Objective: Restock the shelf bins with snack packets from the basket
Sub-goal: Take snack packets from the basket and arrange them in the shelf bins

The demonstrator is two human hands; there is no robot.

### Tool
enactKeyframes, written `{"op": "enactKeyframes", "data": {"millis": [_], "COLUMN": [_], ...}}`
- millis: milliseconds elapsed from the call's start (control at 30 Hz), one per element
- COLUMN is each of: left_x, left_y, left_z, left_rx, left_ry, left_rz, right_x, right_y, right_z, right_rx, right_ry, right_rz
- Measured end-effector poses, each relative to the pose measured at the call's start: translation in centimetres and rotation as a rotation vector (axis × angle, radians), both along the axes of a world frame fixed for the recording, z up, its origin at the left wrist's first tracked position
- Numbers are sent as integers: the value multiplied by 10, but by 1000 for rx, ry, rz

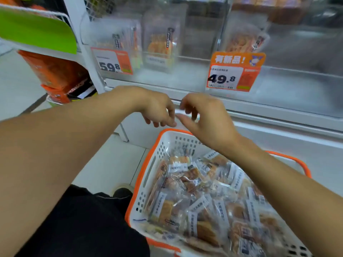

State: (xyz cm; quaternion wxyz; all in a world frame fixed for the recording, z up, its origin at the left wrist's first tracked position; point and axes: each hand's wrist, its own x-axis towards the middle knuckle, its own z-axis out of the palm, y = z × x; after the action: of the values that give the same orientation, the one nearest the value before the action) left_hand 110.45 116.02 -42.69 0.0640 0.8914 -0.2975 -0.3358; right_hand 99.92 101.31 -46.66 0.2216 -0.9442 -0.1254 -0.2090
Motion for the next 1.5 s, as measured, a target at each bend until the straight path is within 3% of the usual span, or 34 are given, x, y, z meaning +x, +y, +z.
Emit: {"op": "enactKeyframes", "data": {"millis": [100, 133, 233, 433, 533, 667, 800, 967, 1133, 1267, 1400, 1500], "left_x": [-25, -34, -62, -107, -110, -101, -89, -56, -12, 7, 11, 24], "left_y": [-21, -29, -56, -96, -103, -100, -91, -77, -34, 4, 13, 20], "left_z": [-26, -33, -52, -66, -65, -58, -53, -7, 40, 54, 67, 71], "left_rx": [179, 234, 328, 312, 299, 267, 221, -113, -432, -806, -1079, -1246], "left_ry": [56, 69, 82, 49, 54, -9, -40, -97, 134, 338, 420, 166], "left_rz": [-192, -239, -360, -556, -566, -512, -414, -289, 17, 293, 445, 802], "right_x": [-39, -50, -77, -113, -116, -99, -73, -50, -42, -25, 19, 61], "right_y": [-33, -42, -66, -52, -42, -59, -88, -86, -96, -78, -35, -19], "right_z": [-68, -86, -126, -180, -190, -169, -105, -8, 43, 59, 79, 102], "right_rx": [-250, -336, -402, 64, 203, 269, 461, 697, 796, 964, 881, 637], "right_ry": [826, 1020, 1162, 1091, 1031, 1060, 971, 628, 475, 443, 209, -22], "right_rz": [127, 129, 33, -13, -34, 78, 101, 112, -7, 140, 128, 47]}}
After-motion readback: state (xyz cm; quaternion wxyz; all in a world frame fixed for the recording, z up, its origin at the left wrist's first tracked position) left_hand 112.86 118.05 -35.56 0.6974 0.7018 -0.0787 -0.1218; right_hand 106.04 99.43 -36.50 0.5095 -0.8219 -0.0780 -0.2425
